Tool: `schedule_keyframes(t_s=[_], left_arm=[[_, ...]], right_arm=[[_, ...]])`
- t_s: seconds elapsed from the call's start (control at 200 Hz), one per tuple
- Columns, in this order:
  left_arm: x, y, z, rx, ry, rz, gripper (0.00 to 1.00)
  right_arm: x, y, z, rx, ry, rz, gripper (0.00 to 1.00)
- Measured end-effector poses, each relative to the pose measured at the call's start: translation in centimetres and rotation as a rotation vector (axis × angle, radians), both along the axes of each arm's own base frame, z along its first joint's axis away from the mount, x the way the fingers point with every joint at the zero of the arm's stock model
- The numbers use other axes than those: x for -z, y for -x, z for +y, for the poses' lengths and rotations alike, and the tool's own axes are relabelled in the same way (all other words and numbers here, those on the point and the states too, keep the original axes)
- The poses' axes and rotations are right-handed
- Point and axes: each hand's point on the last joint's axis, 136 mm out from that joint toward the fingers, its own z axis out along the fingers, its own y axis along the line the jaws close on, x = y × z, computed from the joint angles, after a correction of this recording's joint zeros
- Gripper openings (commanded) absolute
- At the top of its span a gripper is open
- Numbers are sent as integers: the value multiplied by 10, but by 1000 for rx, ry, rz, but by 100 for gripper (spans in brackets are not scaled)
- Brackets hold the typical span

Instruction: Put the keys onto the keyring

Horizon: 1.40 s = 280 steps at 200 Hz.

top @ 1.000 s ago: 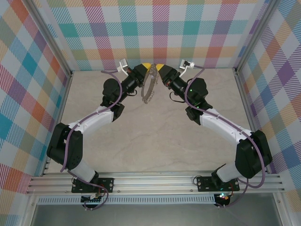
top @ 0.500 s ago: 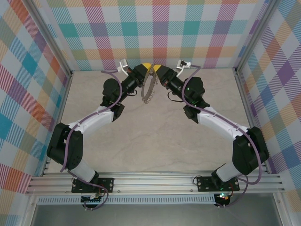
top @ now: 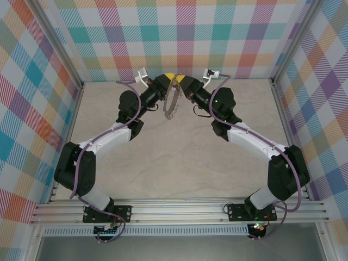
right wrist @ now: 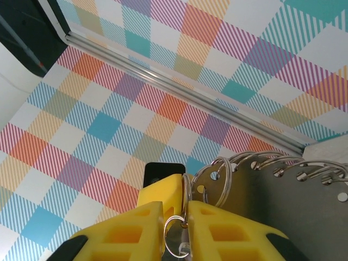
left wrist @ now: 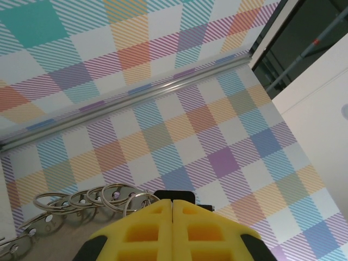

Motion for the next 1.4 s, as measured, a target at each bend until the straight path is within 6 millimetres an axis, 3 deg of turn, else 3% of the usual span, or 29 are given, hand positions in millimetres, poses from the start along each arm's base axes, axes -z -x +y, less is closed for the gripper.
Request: schedule_keyframes(t_s=[0.19,0.495,0.865,1.245,1.4], left_arm=[[1,2,1,-24,-59,-23,0],[2,6,3,-52,-139,-56,0],[4,6,3,-66,-180,-72,0],[3,7,4,-76,-203,-89,0],[6,7,3,-77,-221,-89,0]], right_arm=[[1,1,2,-7,17,-2,25],[5,1,4,-18,32,10,17],[6,0,6,-23,51,22,21],[11,-4,7,-20,71,27,0],[13,-5,5,-24,78,33,0]])
